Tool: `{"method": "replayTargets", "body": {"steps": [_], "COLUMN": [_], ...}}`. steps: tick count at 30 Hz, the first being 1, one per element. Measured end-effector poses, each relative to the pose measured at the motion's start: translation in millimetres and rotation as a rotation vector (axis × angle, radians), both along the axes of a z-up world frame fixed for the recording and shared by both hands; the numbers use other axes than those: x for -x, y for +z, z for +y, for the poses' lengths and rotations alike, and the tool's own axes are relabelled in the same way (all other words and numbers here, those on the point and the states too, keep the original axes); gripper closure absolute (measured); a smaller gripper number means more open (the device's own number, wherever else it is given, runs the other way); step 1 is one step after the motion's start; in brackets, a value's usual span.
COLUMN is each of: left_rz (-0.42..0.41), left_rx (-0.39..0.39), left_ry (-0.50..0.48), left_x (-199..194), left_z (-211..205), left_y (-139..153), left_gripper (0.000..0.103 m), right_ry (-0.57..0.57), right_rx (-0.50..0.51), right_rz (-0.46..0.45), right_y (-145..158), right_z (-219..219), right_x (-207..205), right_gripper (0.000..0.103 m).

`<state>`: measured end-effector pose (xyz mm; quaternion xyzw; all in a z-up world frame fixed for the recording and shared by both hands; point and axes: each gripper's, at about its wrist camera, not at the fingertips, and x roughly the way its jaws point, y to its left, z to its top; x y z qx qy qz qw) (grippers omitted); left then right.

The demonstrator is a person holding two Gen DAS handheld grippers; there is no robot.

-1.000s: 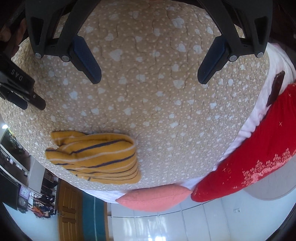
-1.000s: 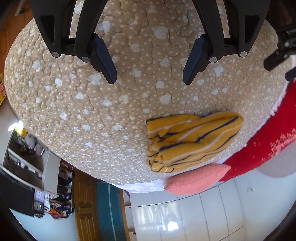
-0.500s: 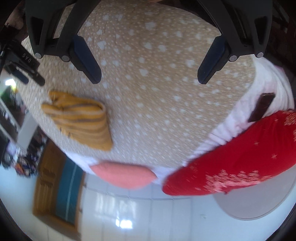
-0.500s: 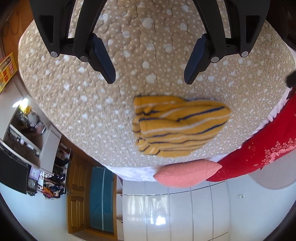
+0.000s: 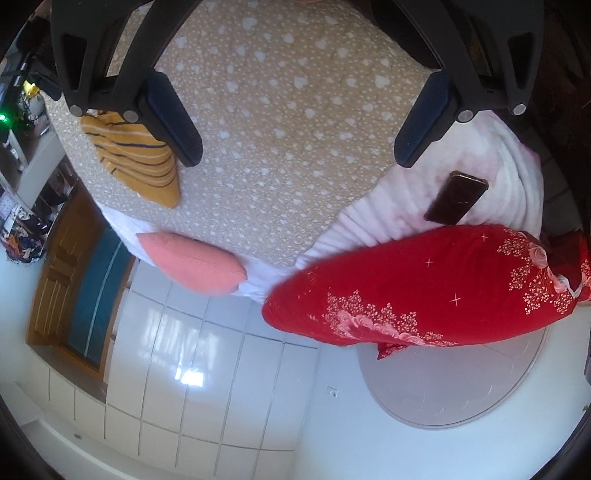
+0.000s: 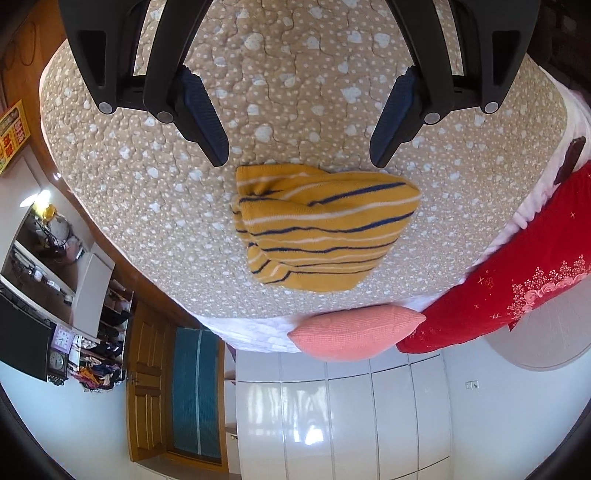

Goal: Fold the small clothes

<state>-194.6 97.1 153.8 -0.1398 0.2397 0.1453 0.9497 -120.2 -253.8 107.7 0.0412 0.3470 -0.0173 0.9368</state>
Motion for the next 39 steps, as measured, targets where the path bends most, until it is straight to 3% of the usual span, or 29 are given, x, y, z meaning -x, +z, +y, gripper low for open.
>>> {"method": "replayTargets", "body": {"steps": [5,16,23,39], "left_rz": [0.07,0.253,0.345,0.412], "left_rx": [-0.005,-0.111,-0.18,-0.186], "left_ry": [-0.034,-0.215,-0.313,-0.378], "left_x": [-14.3,-50.9,-63.5,-67.5], "left_z": [-11.3,-93.1,-138.1,-151.2], "left_y": [-16.5,-70.0,-98.0,-117.3], "left_gripper": [0.0,0.0,0.0,0.0], "right_ry": [-0.011,-0.079,-0.111,-0.09], "right_rx": [-0.03,-0.012,0.075,0.072], "right_rz": [-0.004,0.07,0.047,0.081], "right_y": [-5.8,-51.2,-58.8,-73.0], "right_z": [-4.1,-38.9,-50.9,-45.4], "right_x": [3.7,10.6,15.4,11.0], "right_gripper": [0.019,0.019,0.019,0.018]}}
